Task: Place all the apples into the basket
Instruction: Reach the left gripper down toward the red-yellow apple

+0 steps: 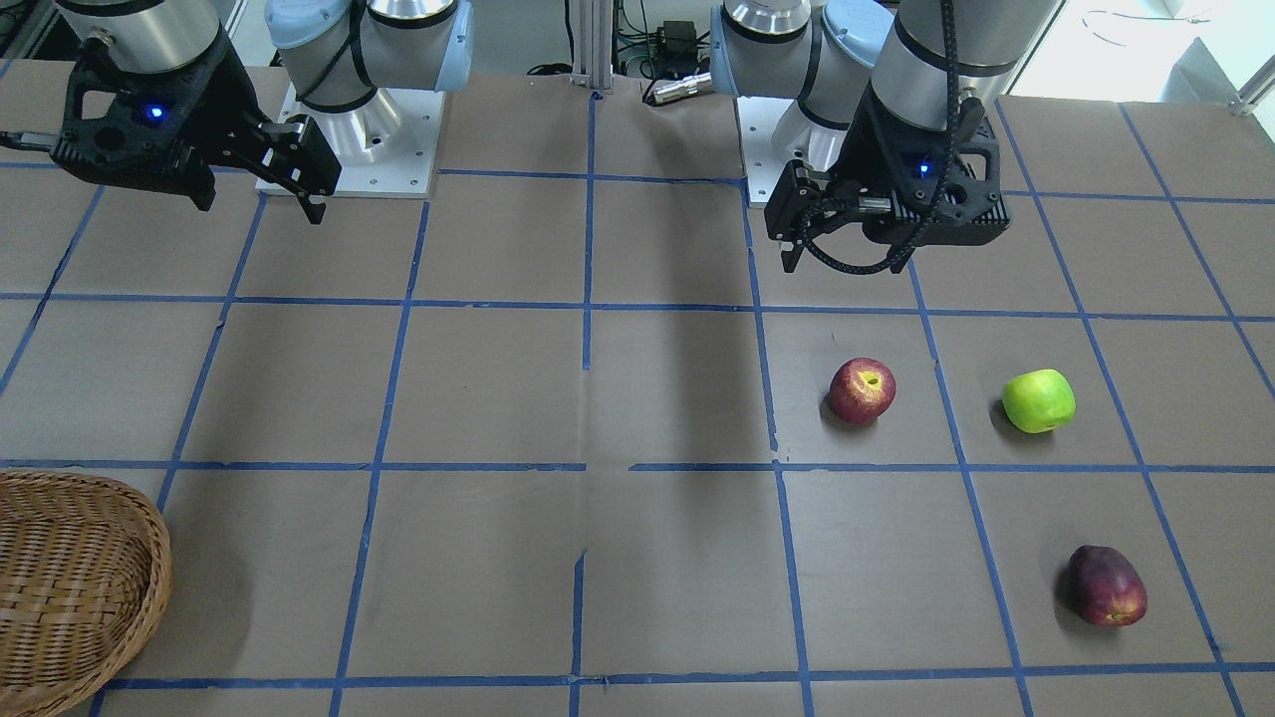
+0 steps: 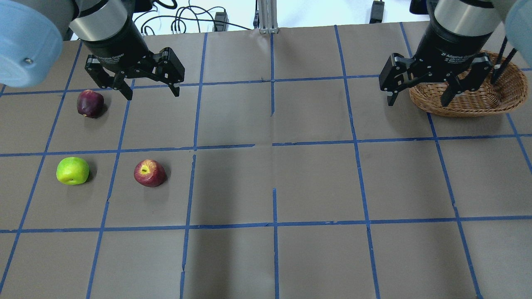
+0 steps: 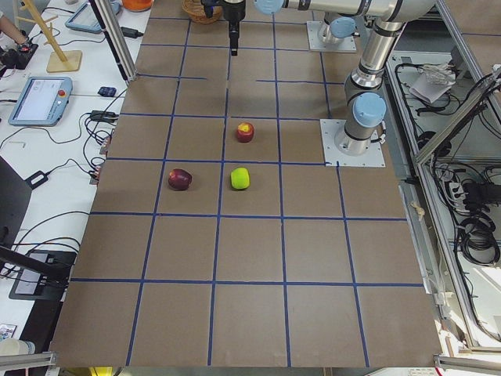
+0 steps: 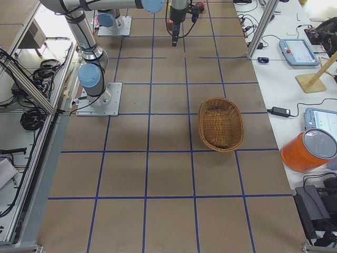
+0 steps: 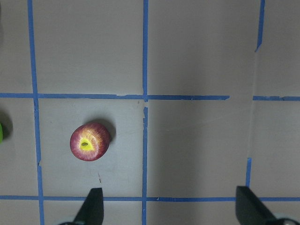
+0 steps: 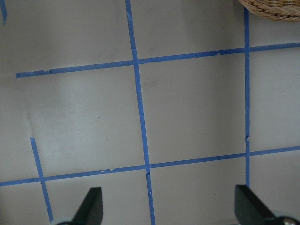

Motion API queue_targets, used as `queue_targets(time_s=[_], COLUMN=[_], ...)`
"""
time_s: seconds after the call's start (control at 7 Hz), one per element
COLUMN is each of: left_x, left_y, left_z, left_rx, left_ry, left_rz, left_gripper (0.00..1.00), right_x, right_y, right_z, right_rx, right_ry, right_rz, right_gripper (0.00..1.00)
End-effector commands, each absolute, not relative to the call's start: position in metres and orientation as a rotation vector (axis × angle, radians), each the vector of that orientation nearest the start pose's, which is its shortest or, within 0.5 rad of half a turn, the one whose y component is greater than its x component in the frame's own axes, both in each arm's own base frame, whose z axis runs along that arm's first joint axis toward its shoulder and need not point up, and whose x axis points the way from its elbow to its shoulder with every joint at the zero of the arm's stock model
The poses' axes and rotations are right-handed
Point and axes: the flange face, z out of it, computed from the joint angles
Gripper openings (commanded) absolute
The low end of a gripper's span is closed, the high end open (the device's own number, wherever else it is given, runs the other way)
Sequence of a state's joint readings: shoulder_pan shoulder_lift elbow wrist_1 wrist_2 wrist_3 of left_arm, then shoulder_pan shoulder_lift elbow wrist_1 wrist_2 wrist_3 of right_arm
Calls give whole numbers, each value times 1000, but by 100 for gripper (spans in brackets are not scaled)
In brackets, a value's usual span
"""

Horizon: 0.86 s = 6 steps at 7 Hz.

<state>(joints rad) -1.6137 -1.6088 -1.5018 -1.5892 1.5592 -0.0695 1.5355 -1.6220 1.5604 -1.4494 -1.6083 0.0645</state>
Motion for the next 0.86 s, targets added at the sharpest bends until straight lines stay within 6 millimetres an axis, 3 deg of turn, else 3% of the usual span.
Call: queue_targets(time_s=[0.0,0.43,0.57,0.71], left_x=[-156,-153,-153,-133], left_y=[-503,-504,-504,-511], left_z=[501,500,495,474], left_rx=[-43,-51,-44,61], left_ry=[3157,3157,3157,3158], left_rz=[-18,-16,-4,64], left_gripper=[100,100,100,100], right_x=[114,115,115,115], right_y=[-466,-469,-469,-468], right_z=[508,516,515,514], right_rx=[162,162,164,164], right_ry=[3165,3156,3154,3156], right_rz=[70,24,29,33], right_gripper=[100,100,100,100])
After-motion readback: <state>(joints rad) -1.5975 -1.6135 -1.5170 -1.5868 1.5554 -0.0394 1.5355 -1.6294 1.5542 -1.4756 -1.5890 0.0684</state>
